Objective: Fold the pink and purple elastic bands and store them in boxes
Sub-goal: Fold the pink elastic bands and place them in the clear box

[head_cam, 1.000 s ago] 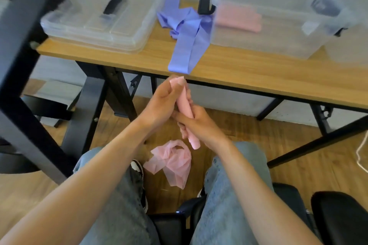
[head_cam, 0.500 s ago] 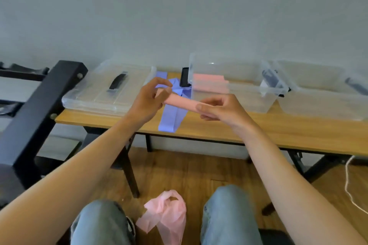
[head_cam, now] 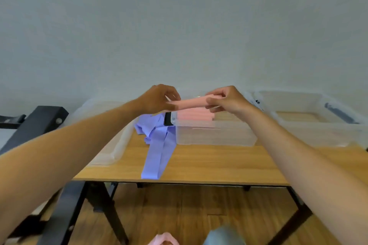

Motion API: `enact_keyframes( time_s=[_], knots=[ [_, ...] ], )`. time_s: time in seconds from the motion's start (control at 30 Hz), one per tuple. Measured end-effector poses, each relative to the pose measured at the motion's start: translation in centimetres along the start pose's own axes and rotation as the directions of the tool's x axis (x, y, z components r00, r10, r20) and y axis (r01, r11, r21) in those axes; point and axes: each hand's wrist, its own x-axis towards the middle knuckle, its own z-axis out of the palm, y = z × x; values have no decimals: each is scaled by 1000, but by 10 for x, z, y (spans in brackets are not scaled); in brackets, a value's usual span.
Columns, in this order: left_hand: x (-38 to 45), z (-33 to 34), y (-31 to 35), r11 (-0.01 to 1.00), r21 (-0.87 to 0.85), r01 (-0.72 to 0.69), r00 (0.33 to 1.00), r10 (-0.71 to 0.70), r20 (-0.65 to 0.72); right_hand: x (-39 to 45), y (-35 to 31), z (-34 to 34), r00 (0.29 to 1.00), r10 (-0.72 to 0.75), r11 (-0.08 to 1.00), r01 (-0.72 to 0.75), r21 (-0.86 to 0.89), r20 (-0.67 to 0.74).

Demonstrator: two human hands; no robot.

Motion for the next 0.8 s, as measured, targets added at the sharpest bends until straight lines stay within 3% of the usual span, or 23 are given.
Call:
enact_keyframes(
  time_s=[0.1,0.27,0.43,0.63,0.8],
  knots=[
    [35,13,-7,993,115,3,995,-14,97,23,9,-20,999,10,991,-4,-130,47],
    [80,47,-18,971,238,-10,979,-39,201,55,48,-29,983,159,971,-139,-193,93],
    [110,79,-31,899,434,-56,898,-145,416,84,84,-24,946,291,864,-196,-464,142],
    [128,103,-33,791,595,-141,814,-250,524,107,106,-9,896,382,729,-140,-670,228],
    [130,117,-37,746,640,-184,813,-250,526,112,120,-3,910,340,646,-43,-762,237]
  ],
)
